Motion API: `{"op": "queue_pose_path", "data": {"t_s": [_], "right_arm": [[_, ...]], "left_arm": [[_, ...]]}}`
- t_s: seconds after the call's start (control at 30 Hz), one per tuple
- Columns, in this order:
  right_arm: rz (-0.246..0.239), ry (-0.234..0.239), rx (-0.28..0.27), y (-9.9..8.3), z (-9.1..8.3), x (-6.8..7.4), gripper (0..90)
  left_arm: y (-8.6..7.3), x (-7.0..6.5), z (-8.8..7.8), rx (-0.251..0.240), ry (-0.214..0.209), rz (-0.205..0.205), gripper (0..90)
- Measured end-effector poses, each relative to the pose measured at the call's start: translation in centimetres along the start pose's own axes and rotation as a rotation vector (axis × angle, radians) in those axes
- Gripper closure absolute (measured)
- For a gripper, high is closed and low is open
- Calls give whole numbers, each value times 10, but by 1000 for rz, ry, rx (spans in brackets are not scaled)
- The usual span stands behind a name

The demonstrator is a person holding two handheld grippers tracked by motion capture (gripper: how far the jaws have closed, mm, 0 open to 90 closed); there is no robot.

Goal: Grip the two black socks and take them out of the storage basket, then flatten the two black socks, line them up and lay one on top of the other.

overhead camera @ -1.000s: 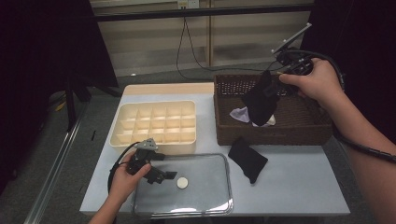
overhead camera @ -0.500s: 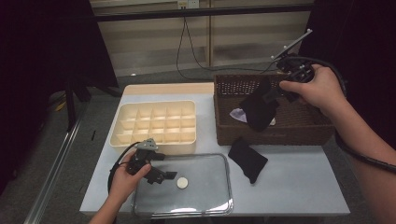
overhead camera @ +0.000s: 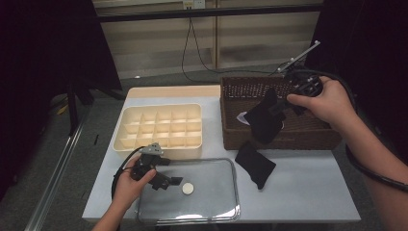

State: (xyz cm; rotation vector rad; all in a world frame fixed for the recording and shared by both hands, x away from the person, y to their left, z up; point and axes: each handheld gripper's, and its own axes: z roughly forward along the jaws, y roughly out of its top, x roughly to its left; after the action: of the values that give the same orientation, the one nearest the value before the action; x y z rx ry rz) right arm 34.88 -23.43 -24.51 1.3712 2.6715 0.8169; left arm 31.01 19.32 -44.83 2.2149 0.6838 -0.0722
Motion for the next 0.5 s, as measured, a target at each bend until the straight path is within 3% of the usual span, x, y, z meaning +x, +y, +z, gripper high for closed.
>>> {"op": "queue_pose_path", "data": {"t_s": [0.13,0.5], "right_arm": [[1,12,-3,-4,8,2,736],[-17,-29,-10,-20,28,1,437]], "left_arm": [[0,0,0,4,2,2,64],[0,-1,0,2,4,2,64]]}}
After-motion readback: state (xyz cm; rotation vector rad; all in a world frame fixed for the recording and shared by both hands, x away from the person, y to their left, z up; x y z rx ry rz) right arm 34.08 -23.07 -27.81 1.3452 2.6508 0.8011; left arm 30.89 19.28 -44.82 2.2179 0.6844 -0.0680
